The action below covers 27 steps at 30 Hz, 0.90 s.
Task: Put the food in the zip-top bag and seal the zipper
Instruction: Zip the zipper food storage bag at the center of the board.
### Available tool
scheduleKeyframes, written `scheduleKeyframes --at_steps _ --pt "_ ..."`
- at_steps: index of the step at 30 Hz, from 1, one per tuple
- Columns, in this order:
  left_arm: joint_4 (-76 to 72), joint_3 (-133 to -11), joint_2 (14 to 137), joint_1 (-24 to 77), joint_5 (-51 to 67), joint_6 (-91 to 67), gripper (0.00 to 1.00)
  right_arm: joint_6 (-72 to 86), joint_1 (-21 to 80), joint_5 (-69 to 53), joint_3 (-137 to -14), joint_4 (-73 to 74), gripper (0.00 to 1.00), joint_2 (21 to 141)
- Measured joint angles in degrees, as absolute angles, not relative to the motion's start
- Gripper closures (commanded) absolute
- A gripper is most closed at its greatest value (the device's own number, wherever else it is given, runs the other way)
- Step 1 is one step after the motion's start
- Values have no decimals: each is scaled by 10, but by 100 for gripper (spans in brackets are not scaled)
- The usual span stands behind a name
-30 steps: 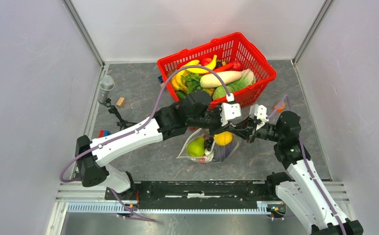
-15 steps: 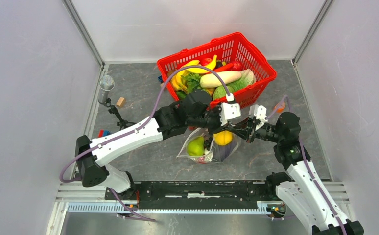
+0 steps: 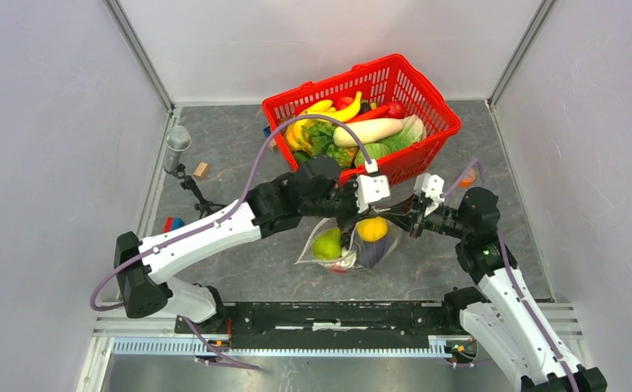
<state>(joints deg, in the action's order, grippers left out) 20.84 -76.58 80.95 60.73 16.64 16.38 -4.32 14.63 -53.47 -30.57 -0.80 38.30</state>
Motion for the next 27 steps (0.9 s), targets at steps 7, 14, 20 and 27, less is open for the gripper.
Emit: scheduleKeyframes --at_steps 7,14,20,27 --pt "211 -746 785 600 150 161 98 -43 146 -534 -305 -8 100 373" --pt "195 -711 754 595 162 140 98 -35 146 -561 -298 -27 61 368" --pt "211 -722 764 590 198 132 98 -33 145 -597 -298 -36 29 357" --pt "231 -743 777 590 226 131 98 -53 145 -638 -312 -23 33 376"
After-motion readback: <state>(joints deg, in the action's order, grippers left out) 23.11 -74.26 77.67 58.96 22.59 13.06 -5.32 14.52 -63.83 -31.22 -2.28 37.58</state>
